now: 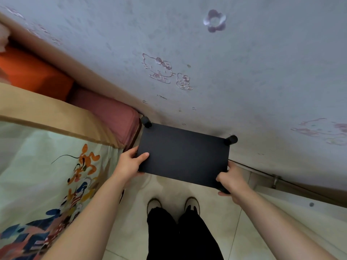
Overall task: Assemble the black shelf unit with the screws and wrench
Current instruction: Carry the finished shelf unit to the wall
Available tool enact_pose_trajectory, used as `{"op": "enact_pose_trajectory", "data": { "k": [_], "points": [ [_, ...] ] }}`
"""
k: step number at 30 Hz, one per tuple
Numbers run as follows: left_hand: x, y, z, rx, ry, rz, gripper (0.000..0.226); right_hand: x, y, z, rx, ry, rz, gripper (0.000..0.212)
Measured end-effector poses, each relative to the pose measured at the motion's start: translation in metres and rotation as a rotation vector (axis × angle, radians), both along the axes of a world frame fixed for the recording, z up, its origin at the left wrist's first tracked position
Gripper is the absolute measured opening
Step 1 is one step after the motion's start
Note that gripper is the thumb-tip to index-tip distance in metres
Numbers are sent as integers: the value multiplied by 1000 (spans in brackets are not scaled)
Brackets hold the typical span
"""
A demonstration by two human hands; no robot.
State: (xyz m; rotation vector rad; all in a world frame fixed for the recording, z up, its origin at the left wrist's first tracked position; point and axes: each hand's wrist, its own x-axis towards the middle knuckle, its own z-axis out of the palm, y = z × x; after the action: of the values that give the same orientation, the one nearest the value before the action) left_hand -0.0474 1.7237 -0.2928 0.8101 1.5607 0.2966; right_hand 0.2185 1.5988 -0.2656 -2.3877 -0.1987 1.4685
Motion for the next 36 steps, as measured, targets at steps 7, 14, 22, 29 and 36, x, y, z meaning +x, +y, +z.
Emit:
{"op": "enact_pose_trajectory", "data": {
  "k": [7, 14, 22, 29, 36],
  "points": [
    [-13, 24, -5, 23, -55, 3, 50, -18, 7, -6, 39, -7, -69, 53],
    [-23, 49, -9, 54, -67, -9, 55, -37, 19, -6, 78, -3, -183, 65],
    [-32, 69, -8, 18, -117, 74, 49, -45, 40, -10, 115, 11, -227, 70],
    [-35, 77, -7, 35, -81, 108, 50, -57, 50, -10, 114, 9, -224, 69],
    [-30, 71, -3, 63, -40, 234, 20, -55, 48, -12, 71, 17, -171, 56]
  ]
}}
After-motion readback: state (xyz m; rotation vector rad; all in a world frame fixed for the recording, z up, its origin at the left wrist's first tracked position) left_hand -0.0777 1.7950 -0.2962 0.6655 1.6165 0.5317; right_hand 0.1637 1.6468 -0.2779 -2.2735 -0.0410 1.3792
